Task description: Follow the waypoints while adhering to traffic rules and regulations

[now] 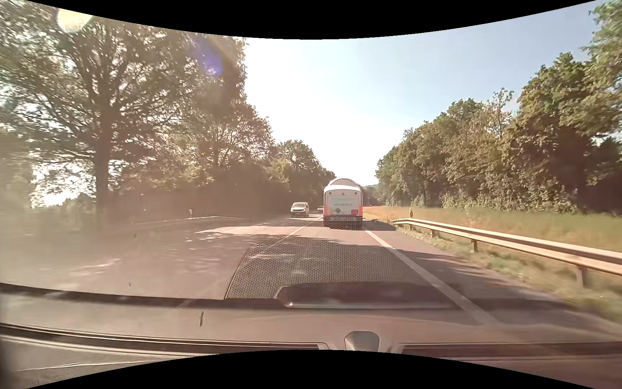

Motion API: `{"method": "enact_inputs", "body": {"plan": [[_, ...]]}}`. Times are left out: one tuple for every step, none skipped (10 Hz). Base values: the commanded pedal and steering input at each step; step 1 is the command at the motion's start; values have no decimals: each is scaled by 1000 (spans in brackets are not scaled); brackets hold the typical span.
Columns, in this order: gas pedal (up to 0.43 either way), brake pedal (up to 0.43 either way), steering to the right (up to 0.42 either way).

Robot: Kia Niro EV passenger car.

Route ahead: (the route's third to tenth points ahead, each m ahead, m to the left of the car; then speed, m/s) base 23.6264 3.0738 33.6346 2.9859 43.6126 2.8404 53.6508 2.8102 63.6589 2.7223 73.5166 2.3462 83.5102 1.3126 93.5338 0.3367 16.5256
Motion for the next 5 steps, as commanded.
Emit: {"method": "enact_inputs", "body": {"plan": [[0, 6, 6], [0, 6, 6], [0, 6, 6], [20, 6, 6], [20, 6, 6]]}}
